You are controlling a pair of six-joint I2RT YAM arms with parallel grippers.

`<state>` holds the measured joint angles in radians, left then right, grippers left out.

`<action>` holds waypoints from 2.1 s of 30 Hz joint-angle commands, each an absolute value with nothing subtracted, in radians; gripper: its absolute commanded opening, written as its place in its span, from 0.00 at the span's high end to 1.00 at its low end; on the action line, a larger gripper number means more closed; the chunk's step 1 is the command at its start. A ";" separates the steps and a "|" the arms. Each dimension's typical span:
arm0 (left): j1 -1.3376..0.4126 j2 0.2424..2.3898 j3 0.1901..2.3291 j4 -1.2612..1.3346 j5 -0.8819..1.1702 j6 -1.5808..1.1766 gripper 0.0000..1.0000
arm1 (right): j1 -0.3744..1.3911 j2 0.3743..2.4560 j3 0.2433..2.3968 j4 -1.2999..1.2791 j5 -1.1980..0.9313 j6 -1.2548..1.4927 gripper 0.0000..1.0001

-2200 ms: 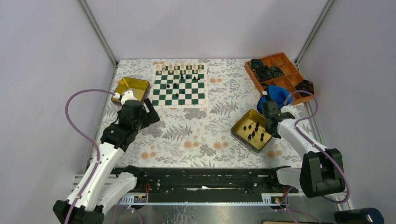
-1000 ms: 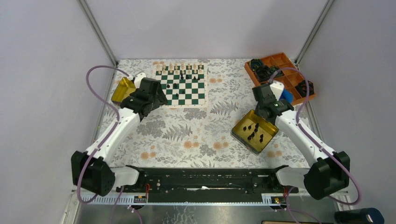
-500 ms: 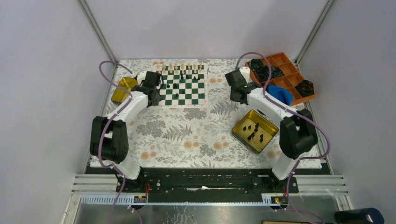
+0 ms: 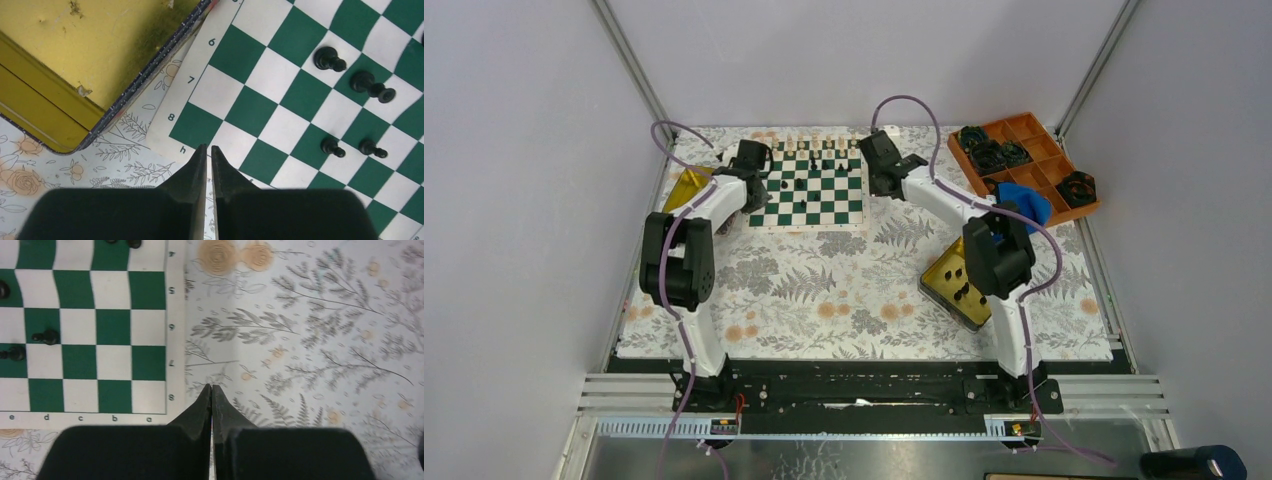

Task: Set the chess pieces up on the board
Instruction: Move the chessboard to the center of the board.

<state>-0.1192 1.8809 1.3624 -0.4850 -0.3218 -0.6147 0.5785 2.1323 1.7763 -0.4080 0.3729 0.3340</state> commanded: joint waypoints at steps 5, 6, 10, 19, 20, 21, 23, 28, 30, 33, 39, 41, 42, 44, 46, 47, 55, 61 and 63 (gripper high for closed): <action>-0.080 1.956 1.419 -0.446 -0.298 -0.599 0.95 | 0.608 2.283 2.007 -0.429 0.292 0.273 1.00; -0.077 1.965 1.423 -0.445 -0.292 -0.600 0.97 | 0.610 2.299 2.028 -0.432 0.287 0.267 1.00; -0.071 1.993 1.434 -0.445 -0.283 -0.608 1.00 | 0.612 2.358 2.111 -0.463 0.271 0.262 1.00; -0.059 2.023 1.429 -0.451 -0.278 -0.620 1.00 | 0.624 2.452 2.182 -0.484 0.232 0.261 1.00; -0.057 2.025 1.428 -0.451 -0.278 -0.620 1.00 | 0.625 2.458 2.184 -0.487 0.230 0.261 1.00; -0.056 2.024 1.427 -0.451 -0.278 -0.620 1.00 | 0.627 2.463 2.186 -0.487 0.227 0.262 1.00; -0.054 2.025 1.422 -0.450 -0.278 -0.622 1.00 | 0.632 2.471 2.185 -0.492 0.224 0.264 1.00; -0.051 2.026 1.412 -0.451 -0.279 -0.622 1.00 | 0.645 2.469 2.151 -0.490 0.228 0.265 1.00; -0.051 2.028 1.410 -0.450 -0.278 -0.623 1.00 | 0.649 2.458 2.123 -0.482 0.235 0.265 1.00; -0.051 2.028 1.406 -0.451 -0.276 -0.624 1.00 | 0.653 2.441 2.081 -0.472 0.245 0.268 1.00; -0.051 2.029 1.395 -0.448 -0.275 -0.624 1.00 | 0.661 2.388 1.977 -0.426 0.276 0.267 1.00; -0.051 2.029 1.393 -0.448 -0.275 -0.623 1.00 | 0.665 2.363 1.942 -0.405 0.286 0.267 1.00; -0.051 2.029 1.393 -0.448 -0.275 -0.621 1.00 | 0.666 2.353 1.931 -0.399 0.291 0.264 1.00; -0.051 2.031 1.389 -0.448 -0.275 -0.620 1.00 | 0.669 2.344 1.922 -0.398 0.297 0.261 1.00; -0.051 2.032 1.387 -0.447 -0.272 -0.620 1.00 | 0.669 2.344 1.923 -0.403 0.303 0.260 1.00; -0.051 2.032 1.384 -0.448 -0.272 -0.620 1.00 | 0.669 2.344 1.921 -0.406 0.306 0.260 1.00; -0.051 2.018 1.338 -0.448 -0.270 -0.626 1.00 | 0.669 2.329 1.875 -0.400 0.312 0.264 1.00; -0.052 1.993 1.282 -0.434 -0.259 -0.637 1.00 | 0.669 2.307 1.818 -0.384 0.313 0.271 1.00; -0.053 1.988 1.268 -0.432 -0.258 -0.638 1.00 | 0.669 2.300 1.801 -0.380 0.311 0.274 1.00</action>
